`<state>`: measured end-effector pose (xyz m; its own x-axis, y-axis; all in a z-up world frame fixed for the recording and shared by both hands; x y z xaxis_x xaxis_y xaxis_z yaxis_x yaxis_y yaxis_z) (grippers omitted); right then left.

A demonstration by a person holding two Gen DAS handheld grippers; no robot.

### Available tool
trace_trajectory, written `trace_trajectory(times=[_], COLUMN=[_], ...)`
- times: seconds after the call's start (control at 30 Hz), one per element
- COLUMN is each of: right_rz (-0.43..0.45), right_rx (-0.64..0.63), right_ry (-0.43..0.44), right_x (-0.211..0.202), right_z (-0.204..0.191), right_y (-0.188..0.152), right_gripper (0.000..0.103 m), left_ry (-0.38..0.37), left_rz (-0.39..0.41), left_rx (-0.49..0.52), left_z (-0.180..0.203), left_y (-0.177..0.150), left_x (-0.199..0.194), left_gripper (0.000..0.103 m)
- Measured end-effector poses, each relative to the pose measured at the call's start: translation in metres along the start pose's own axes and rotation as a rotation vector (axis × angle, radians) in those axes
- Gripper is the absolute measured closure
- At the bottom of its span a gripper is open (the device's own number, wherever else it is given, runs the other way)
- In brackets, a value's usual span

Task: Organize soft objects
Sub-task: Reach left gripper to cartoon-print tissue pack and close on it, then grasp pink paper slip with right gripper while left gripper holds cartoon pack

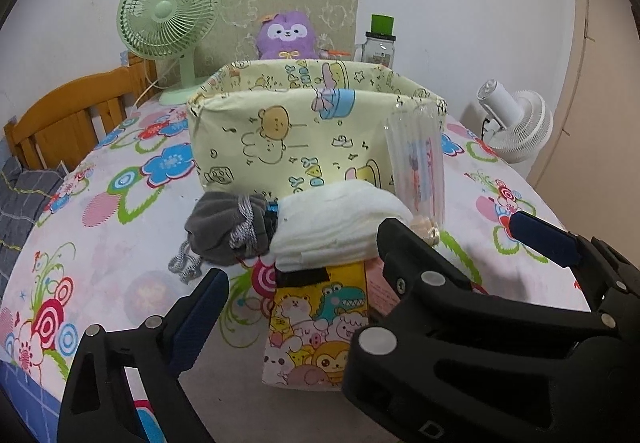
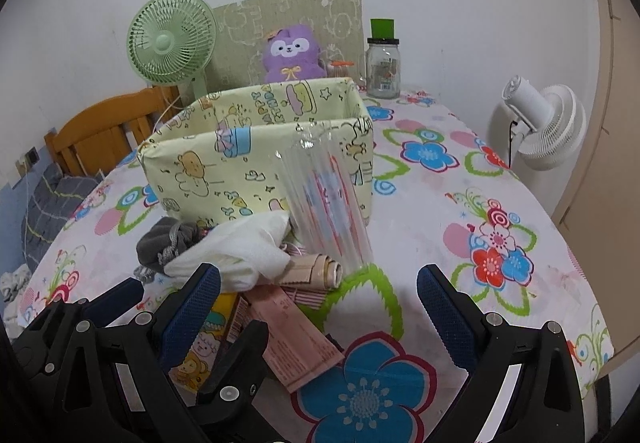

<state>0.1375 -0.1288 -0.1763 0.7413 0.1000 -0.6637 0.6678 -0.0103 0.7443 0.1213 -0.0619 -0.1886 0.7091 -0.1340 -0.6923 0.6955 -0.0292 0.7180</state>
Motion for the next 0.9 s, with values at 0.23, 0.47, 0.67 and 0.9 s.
trace_trajectory(times=[0.23,0.47,0.67,0.9], right_rz=[-0.039,-0.07,-0.078,-0.091], right_rx=[0.007,0.006,0.014,0.011], right_ry=[-0.02,-0.001,0.007,0.012], right_x=[0.01,0.018,0.022,0.023], right_z=[0.007,0.006,0.006,0.002], right_y=[-0.012,-0.019,-0.02,-0.023], right_gripper=[0.003,0.003,0.003,0.003], left_ry=[-0.012,-0.01,-0.024,-0.001], left_rz=[-0.04,-0.06,-0.052,-0.044], left_rx=[0.001,0.005,0.006,0.003], left_z=[0.002,0.001,0.002,-0.007], left_y=[-0.011,-0.017,-0.017,-0.018], left_x=[0.011,0.015,0.012,0.008], left_gripper=[0.018,0.033,0.052,0.057])
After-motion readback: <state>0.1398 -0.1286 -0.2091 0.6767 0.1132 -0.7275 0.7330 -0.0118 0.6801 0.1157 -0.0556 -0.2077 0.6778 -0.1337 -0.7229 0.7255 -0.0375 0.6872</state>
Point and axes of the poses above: each gripper's, at about its wrist camera, not at the fingertips, and x roughly the way its jaws point, z to its right, y to its top, the point moved 9 cm from there along x, roughly the way its jaws point, and after that the axes turned 2 degrees about -z, right-handed, at the moved point
